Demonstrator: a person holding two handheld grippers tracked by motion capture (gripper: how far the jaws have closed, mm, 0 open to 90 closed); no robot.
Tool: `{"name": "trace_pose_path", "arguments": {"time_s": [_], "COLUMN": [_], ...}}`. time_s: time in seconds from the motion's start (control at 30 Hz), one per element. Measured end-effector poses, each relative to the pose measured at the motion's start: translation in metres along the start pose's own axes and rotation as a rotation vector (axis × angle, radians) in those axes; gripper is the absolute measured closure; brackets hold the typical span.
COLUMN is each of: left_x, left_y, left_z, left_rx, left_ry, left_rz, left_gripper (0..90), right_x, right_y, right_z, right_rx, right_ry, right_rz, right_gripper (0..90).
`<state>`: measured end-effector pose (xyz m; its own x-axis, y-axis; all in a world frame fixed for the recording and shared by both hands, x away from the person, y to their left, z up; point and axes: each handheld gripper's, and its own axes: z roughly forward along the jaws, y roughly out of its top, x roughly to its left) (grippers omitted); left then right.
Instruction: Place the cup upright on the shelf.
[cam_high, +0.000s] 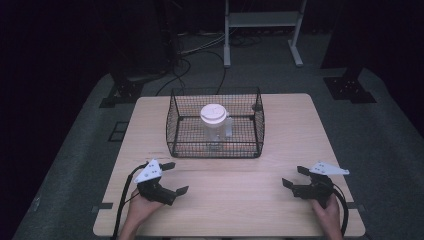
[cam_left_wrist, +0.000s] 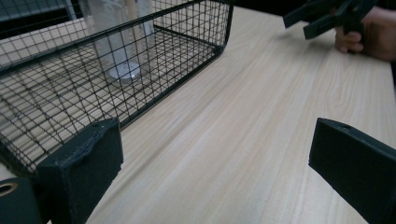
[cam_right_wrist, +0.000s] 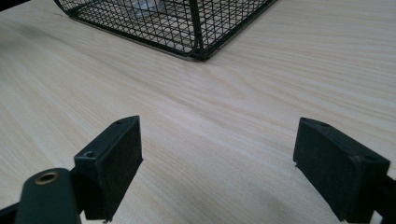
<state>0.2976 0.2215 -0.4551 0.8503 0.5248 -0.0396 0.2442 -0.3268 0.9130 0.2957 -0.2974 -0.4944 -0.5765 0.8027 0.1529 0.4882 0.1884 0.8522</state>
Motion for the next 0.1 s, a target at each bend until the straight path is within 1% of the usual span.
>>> {"name": "trace_pose_path", "arguments": {"time_s": [0.1], "left_x": [0.0012], "left_y": [-0.0054], "left_z": [-0.0034], "left_rx": [-0.007], "left_ry": [-0.001], "left_rz": [-0.022], "left_gripper": [2.0], "right_x": [-0.0001], "right_y": [0.0000], "right_z": [0.0000], "right_rx": [0.000], "right_ry": [0.000], "right_rz": [0.000], "right_gripper": [14.6]}}
